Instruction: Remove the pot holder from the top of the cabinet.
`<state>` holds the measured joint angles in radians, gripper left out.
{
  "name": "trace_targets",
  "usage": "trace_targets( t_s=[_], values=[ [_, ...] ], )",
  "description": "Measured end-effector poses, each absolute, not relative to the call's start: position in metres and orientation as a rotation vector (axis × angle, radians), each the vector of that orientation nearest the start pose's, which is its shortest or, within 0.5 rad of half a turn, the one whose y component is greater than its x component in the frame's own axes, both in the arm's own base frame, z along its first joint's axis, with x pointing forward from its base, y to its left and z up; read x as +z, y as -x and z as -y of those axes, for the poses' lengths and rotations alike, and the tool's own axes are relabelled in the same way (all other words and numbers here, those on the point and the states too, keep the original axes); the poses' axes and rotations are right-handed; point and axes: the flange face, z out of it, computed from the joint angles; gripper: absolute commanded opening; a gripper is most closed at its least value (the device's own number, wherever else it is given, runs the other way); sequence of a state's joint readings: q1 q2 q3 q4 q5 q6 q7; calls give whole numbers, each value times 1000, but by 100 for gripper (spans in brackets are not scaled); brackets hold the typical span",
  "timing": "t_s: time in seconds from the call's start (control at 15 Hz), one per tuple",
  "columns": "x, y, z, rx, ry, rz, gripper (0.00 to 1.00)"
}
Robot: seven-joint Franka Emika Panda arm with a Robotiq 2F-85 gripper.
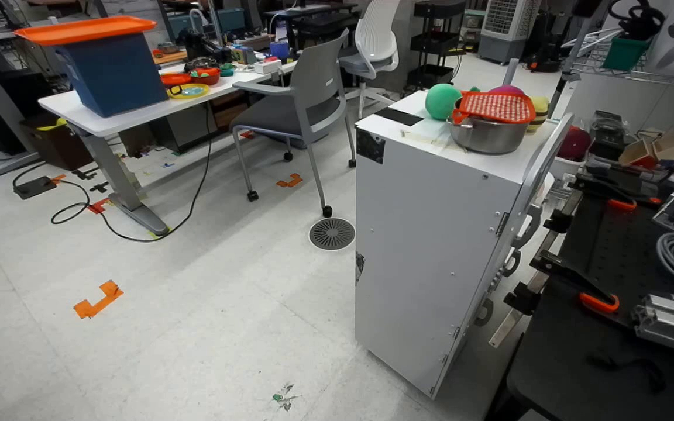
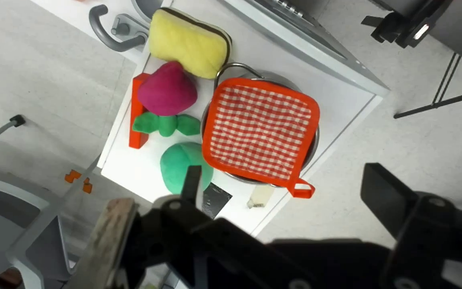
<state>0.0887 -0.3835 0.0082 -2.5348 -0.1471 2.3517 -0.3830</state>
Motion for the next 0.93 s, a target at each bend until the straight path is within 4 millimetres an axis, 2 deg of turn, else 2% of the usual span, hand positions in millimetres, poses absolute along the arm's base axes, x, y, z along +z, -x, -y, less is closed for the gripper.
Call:
trace_targets(
  t_s=[0.33, 0.93],
  values=[
    [418, -437, -47, -270, 3149, 884, 100],
    [417, -437, -47, -265, 3149, 885, 100]
  ],
)
